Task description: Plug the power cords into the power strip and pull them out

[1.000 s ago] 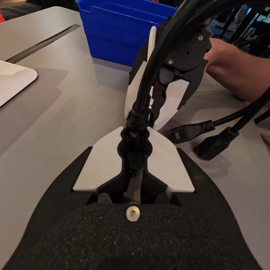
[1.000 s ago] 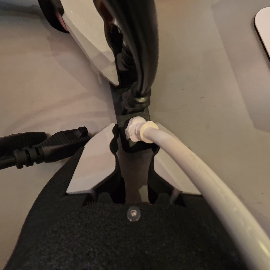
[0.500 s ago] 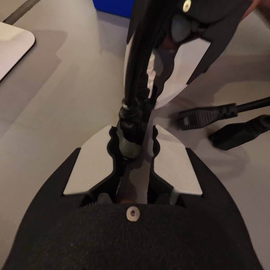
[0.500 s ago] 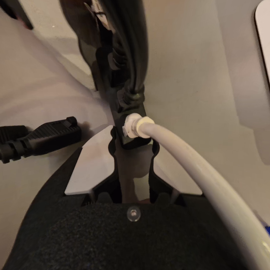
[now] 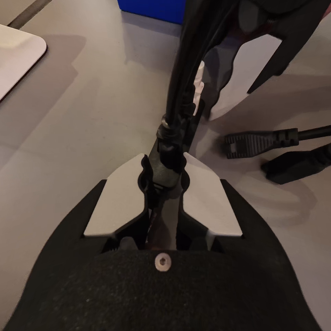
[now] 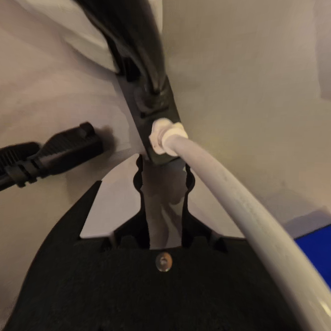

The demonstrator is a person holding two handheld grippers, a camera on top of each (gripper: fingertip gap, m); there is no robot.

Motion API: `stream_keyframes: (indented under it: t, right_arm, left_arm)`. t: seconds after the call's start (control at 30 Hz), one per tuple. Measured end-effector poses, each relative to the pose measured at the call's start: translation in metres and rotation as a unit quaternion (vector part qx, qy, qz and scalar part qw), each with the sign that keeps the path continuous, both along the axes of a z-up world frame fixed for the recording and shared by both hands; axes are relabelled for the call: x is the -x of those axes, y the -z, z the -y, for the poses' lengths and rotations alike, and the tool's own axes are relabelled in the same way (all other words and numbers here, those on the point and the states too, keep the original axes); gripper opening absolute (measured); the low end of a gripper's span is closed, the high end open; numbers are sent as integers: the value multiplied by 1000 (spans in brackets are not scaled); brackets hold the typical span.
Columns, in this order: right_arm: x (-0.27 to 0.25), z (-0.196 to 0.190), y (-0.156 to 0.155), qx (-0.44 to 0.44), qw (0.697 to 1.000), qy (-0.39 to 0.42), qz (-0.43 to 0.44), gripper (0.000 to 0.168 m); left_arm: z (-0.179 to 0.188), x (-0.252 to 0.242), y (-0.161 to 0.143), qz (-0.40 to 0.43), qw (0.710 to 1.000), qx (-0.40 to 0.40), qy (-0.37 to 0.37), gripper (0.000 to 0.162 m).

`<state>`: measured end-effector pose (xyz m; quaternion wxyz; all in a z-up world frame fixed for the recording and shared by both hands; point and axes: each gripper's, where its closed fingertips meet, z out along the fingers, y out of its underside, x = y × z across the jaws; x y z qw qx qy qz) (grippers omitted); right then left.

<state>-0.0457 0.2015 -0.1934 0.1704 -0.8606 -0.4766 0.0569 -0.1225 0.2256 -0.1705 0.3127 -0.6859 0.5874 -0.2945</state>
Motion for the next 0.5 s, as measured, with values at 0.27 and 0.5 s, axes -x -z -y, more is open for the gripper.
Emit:
stream_keyframes:
  t: [0.27,0.5]
  right_arm:
    - [-21,88,-25,268,962,-13,52,38]
    - [-10,137,-62,295,952,-72,-43,43]
  left_arm:
    - [7,3,-23,45,998,48,5,42]
    - [5,0,1,-26,1000,-13,2,55]
